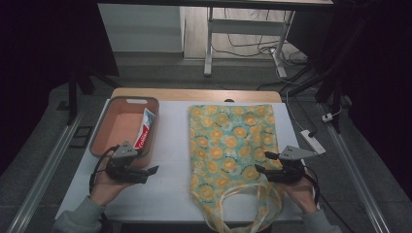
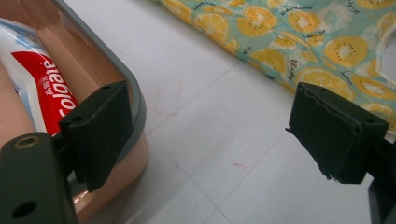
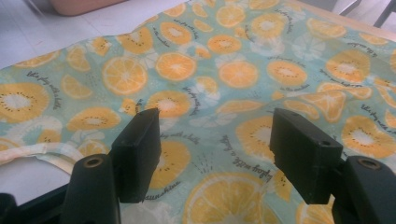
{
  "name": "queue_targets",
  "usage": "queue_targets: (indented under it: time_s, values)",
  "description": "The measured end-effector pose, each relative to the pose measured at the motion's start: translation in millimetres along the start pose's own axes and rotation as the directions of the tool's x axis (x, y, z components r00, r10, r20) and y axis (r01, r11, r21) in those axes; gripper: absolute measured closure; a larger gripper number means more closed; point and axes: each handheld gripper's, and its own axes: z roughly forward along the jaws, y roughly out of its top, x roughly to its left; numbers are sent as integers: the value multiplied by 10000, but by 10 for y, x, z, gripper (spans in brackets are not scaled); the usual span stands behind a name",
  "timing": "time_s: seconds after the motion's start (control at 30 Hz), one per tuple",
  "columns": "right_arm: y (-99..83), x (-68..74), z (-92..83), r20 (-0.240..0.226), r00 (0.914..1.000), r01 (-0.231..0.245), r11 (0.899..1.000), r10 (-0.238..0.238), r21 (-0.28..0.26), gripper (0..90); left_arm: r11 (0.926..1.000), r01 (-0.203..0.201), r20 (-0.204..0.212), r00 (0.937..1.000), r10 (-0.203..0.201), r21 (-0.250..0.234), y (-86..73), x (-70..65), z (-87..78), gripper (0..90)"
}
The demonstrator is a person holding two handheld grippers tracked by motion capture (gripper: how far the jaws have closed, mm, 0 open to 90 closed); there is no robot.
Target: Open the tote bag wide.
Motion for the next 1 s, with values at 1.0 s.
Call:
queue_targets:
  time_s: [1.0]
  values:
    - [302, 520, 128, -1561, 9833, 1058, 9919, -938, 703, 340, 9983, -512, 253, 9984, 506, 264, 39, -106, 48, 162]
